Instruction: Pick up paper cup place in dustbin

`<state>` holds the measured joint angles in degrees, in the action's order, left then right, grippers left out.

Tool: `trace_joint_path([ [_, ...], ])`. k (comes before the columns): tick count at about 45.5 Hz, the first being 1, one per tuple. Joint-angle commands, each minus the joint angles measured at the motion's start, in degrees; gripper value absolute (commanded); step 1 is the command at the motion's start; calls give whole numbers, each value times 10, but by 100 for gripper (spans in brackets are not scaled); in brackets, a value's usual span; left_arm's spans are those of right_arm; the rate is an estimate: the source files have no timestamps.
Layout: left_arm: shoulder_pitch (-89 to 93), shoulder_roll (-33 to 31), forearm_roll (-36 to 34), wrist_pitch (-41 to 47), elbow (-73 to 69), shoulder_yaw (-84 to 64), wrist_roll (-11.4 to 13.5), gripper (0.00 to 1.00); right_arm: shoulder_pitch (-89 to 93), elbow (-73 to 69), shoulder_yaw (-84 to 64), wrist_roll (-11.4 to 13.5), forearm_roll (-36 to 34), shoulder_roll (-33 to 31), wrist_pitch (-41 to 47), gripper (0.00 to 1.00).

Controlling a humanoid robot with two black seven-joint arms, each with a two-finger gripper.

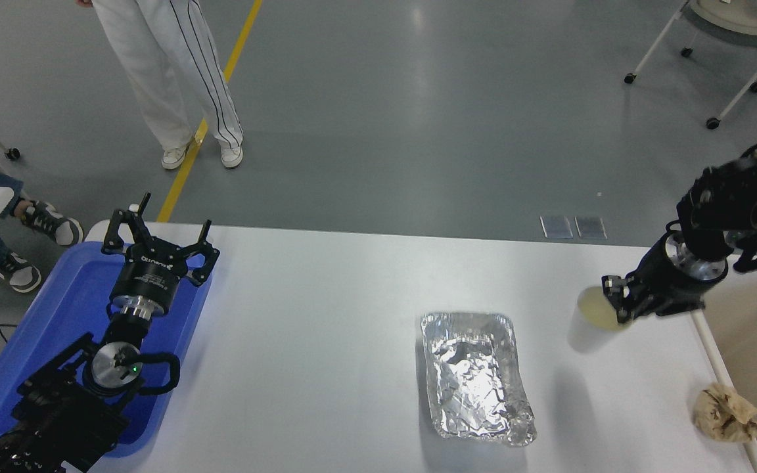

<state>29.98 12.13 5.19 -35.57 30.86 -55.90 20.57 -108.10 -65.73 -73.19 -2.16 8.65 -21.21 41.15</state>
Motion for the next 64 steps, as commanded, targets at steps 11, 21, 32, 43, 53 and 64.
trace_joint_path([
  [11, 0, 0, 0, 1, 0, 0, 0, 100, -190, -22, -24, 0, 1, -8, 39, 0],
  [21, 0, 0, 1, 0, 0, 0, 0, 100, -224, -23, -34, 1, 1, -8, 39, 0],
  [32, 0, 0, 0, 1, 0, 0, 0, 100, -269, -41, -54, 1, 6, -5, 39, 0],
  [43, 0, 0, 1, 1, 0, 0, -1, 100, -288, -54, -62, 1, 8, -6, 39, 0],
  [53, 0, 0, 1, 1, 0, 0, 0, 100, -291, -55, -64, 1, 11, -8, 39, 0],
  [64, 0, 0, 1, 1, 0, 0, 0, 100, -271, -48, -63, 1, 42, -50, 39, 0],
])
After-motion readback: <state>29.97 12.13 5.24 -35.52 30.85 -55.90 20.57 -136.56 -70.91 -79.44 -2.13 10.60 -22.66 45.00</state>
